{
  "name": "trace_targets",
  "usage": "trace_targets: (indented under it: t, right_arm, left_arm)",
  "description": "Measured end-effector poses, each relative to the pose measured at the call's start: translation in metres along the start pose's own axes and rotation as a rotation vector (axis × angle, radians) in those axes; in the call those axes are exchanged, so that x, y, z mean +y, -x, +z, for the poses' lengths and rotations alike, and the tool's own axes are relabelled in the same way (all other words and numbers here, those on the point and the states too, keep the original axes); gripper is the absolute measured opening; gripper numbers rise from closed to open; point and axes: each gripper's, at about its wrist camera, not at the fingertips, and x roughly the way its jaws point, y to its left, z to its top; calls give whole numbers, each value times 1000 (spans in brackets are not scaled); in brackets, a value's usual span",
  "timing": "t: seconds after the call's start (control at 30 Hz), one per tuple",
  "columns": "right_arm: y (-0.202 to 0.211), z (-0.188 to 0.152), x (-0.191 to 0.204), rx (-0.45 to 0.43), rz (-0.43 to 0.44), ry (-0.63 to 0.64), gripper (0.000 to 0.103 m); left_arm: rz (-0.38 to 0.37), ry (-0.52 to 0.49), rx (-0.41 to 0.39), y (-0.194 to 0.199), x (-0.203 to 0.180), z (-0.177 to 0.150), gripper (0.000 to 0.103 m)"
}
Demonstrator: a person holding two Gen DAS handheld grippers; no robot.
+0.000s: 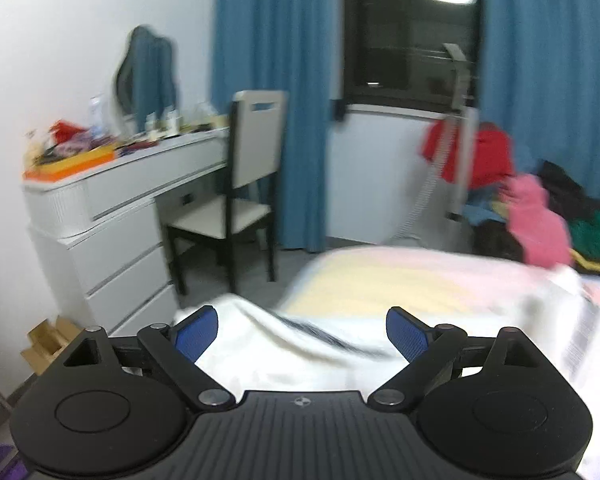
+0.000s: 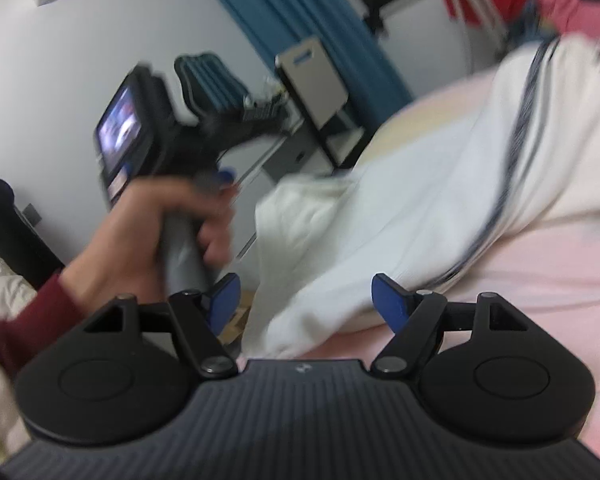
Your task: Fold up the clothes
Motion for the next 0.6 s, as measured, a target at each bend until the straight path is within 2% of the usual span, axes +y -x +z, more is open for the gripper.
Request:
trace_targets:
  t: [0.17, 0.27, 0.33, 0.5, 0.6]
  right_arm:
    - [82, 14, -14, -119, -117, 116, 76]
    - [128, 15, -27, -182, -191, 186, 76]
    - [155, 8, -37, -217, -242, 226, 74]
    - [205, -32, -79, -240, -360, 229, 75]
    - [227, -50, -93, -254, -416, 242, 75]
  left_arm:
    - [-114, 10, -10, 81, -44, -51, 92]
    - [-189, 19, -45, 127, -70, -84, 92]
    - [-241, 13, -40, 148, -87, -109, 91]
    - [-319, 8, -26, 170, -111, -150, 90]
    - [-317, -15, -38, 179, -121, -159, 90]
